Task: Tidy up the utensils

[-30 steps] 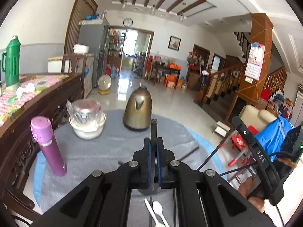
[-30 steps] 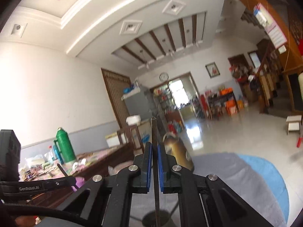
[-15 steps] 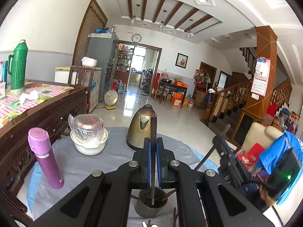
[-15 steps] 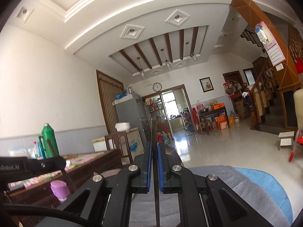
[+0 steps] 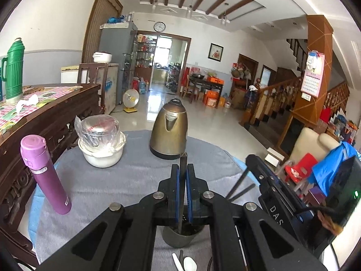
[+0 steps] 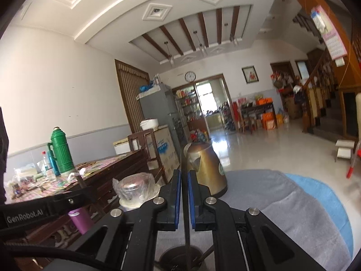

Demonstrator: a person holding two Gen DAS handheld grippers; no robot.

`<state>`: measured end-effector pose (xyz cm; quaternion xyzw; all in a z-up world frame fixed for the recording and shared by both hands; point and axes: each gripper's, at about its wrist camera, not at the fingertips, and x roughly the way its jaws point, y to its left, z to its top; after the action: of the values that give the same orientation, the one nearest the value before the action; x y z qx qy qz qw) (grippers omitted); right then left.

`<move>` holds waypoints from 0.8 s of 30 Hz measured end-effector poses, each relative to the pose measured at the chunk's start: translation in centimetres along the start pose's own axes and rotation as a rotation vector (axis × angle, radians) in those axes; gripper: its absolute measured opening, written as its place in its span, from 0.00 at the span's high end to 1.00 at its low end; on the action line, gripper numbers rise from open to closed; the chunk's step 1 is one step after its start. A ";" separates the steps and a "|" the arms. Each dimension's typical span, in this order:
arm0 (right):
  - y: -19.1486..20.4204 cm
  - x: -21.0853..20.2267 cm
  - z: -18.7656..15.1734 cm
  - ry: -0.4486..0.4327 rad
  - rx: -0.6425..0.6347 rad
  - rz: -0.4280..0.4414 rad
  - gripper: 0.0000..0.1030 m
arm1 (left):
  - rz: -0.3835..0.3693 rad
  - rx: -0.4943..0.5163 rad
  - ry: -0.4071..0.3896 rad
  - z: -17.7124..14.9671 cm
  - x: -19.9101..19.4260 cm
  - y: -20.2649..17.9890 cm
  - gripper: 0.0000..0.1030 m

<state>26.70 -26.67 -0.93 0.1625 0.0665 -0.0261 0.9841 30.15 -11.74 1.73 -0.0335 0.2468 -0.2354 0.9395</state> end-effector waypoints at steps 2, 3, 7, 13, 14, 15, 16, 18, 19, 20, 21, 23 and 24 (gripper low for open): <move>-0.8 0.1 0.6 0.048 0.052 0.035 0.85 | 0.010 0.022 -0.008 0.5 -1.0 -0.3 0.85; -1.3 0.0 1.0 0.060 0.079 0.051 0.75 | 0.014 0.030 -0.022 0.9 -2.0 -0.5 0.77; -3.3 -3.8 4.1 -0.047 0.201 0.133 0.37 | 0.039 0.061 -0.175 2.5 -7.2 -0.8 0.57; -4.6 -10.8 6.4 -0.262 0.193 0.132 0.37 | 0.078 0.043 -0.320 2.9 -12.6 -0.3 0.44; -4.5 -11.0 6.6 -0.265 0.181 0.123 0.38 | 0.080 0.035 -0.315 2.6 -12.7 -0.1 0.44; -4.7 -11.4 6.3 -0.266 0.170 0.108 0.37 | 0.090 0.029 -0.302 2.0 -12.6 0.1 0.44; -4.9 -11.7 5.8 -0.255 0.165 0.094 0.37 | 0.103 0.027 -0.291 1.4 -12.4 0.2 0.44; -5.5 -11.4 4.8 -0.199 0.161 0.084 0.38 | 0.123 0.023 -0.247 0.0 -11.6 0.6 0.43; -5.8 -11.2 3.9 -0.157 0.158 0.067 0.38 | 0.126 0.013 -0.209 -0.9 -11.0 0.9 0.43; -6.1 -11.0 3.3 -0.129 0.156 0.056 0.38 | 0.128 0.001 -0.176 -1.6 -10.4 1.3 0.43; -6.4 -10.8 2.5 -0.092 0.155 0.048 0.38 | 0.131 -0.010 -0.136 -2.6 -9.7 1.7 0.43; -7.1 -10.6 0.9 -0.020 0.166 0.037 0.37 | 0.150 -0.016 -0.049 -4.9 -8.3 2.2 0.43; -7.4 -10.4 0.2 0.010 0.170 0.032 0.38 | 0.162 -0.021 -0.002 -6.0 -7.6 2.4 0.43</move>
<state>15.88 -33.45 -1.67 0.2467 0.0666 -0.0152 0.9667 22.49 -5.80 -0.54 -0.0234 0.2502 -0.1558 0.9553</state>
